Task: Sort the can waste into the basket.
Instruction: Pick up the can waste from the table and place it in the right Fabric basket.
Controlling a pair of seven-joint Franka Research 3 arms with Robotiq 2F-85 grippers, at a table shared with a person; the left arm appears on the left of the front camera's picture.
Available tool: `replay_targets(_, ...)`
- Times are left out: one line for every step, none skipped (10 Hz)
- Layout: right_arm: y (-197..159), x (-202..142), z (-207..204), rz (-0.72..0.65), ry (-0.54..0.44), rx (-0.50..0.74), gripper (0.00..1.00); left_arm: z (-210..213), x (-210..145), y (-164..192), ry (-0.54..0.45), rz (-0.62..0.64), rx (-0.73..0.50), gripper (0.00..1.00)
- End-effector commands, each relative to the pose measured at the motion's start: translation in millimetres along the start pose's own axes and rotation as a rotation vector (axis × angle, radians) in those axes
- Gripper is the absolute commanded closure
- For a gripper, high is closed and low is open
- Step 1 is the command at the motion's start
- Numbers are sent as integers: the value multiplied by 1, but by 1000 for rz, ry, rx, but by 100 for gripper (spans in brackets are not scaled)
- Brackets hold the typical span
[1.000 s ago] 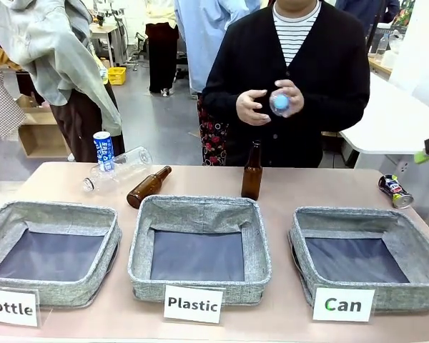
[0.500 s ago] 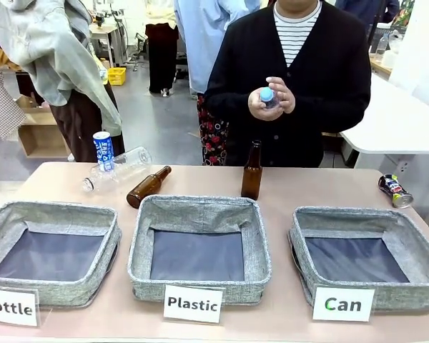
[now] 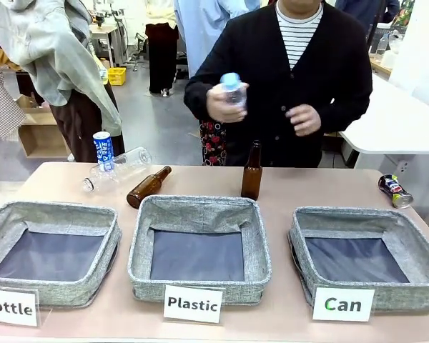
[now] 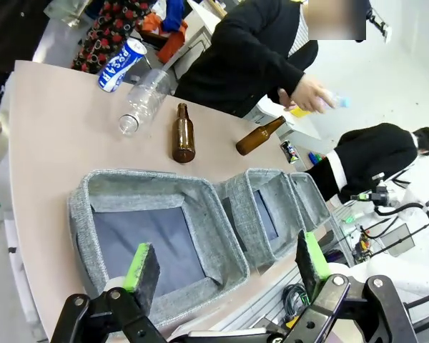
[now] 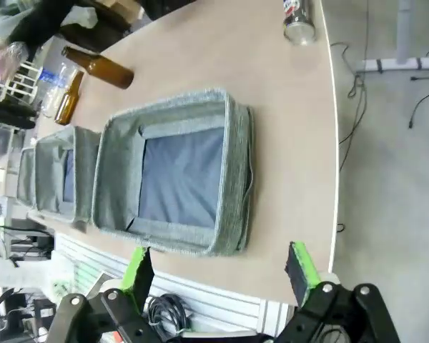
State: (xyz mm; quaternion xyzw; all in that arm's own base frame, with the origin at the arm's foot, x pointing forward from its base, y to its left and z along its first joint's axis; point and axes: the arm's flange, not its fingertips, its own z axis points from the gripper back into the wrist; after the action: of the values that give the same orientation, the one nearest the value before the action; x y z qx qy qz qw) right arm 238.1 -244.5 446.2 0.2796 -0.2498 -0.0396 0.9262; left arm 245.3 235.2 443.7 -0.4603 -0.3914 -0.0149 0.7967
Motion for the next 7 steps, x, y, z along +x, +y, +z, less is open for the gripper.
replay_targets(56,-5,-43,52,-22,-83,0,0,1,2,-16,-25,-16,0)
replay_targets(77,18,-50,71,-24,-133,0,0,1,2,-16,-25,-16,0)
replay_targets(98,41,-59,112,-1,-190,0,0,1,2,-16,-25,-16,0)
replay_targets(112,57,-67,138,24,-212,0,0,1,2,-16,-25,-16,0)
replay_targets(124,72,-76,133,35,-243,0,0,1,2,-16,-25,-16,0)
replay_targets(133,84,-86,118,31,-276,0,0,1,2,-16,-25,-16,0)
replay_targets(138,96,-97,115,41,-291,0,0,1,2,-16,-25,-16,0)
